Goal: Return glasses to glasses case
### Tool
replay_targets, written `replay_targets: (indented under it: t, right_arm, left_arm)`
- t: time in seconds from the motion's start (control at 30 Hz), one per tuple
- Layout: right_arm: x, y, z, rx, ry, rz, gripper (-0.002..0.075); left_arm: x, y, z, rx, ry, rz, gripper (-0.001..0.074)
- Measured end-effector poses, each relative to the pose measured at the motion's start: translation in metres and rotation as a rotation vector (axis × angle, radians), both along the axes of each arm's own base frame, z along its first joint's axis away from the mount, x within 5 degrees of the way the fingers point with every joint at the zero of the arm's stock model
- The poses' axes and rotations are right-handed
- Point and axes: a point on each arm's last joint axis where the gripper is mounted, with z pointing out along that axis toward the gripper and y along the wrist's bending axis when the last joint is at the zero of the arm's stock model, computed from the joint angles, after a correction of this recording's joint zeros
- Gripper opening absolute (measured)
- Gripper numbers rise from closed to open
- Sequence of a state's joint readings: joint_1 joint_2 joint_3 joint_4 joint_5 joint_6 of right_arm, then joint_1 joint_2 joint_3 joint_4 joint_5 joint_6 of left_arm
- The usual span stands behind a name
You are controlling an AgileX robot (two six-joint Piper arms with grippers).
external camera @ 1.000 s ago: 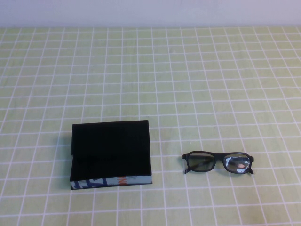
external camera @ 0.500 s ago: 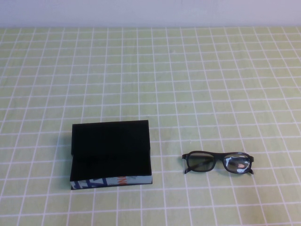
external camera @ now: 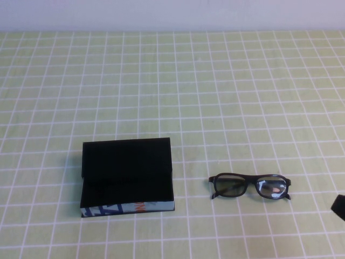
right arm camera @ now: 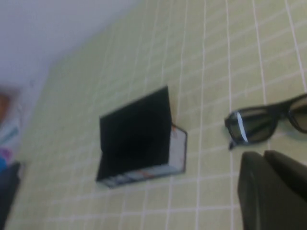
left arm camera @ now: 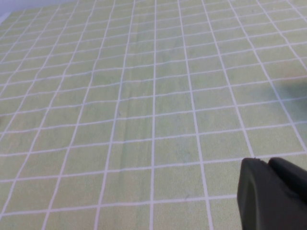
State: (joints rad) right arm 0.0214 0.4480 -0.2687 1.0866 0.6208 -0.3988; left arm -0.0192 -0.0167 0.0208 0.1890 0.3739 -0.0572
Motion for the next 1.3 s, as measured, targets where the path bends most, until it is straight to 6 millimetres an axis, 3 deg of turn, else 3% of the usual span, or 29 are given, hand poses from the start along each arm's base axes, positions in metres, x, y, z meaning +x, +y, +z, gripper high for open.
replay_targets:
  t: [0.3, 0.47, 0.8, 0.93, 1.07, 1.3]
  right_arm:
    - [0.071, 0.003, 0.024, -0.354, 0.287, 0.295, -0.0018]
    - [0.101, 0.006, 0.036, -0.497, 0.305, 0.384, -0.0018]
    - [0.144, 0.082, 0.041, -0.867, 0.193, 0.790, -0.0018]
    - [0.157, 0.103, 0.032, -1.012, 0.141, 0.960, -0.0018]
    - [0.169, 0.113, 0.014, -1.119, 0.076, 1.120, 0.0005]
    - [0.181, 0.117, -0.011, -1.230, -0.032, 1.340, 0.0201]
  left_arm:
    - [0.000, 0.000, 0.000, 0.000, 0.000, 0.000, 0.0000]
    - [0.000, 0.000, 0.000, 0.000, 0.000, 0.000, 0.0000]
    - [0.000, 0.000, 0.000, 0.000, 0.000, 0.000, 0.0000]
    - [0.000, 0.000, 0.000, 0.000, 0.000, 0.000, 0.0000]
    - [0.000, 0.000, 0.000, 0.000, 0.000, 0.000, 0.0000]
    - [0.000, 0.000, 0.000, 0.000, 0.000, 0.000, 0.0000]
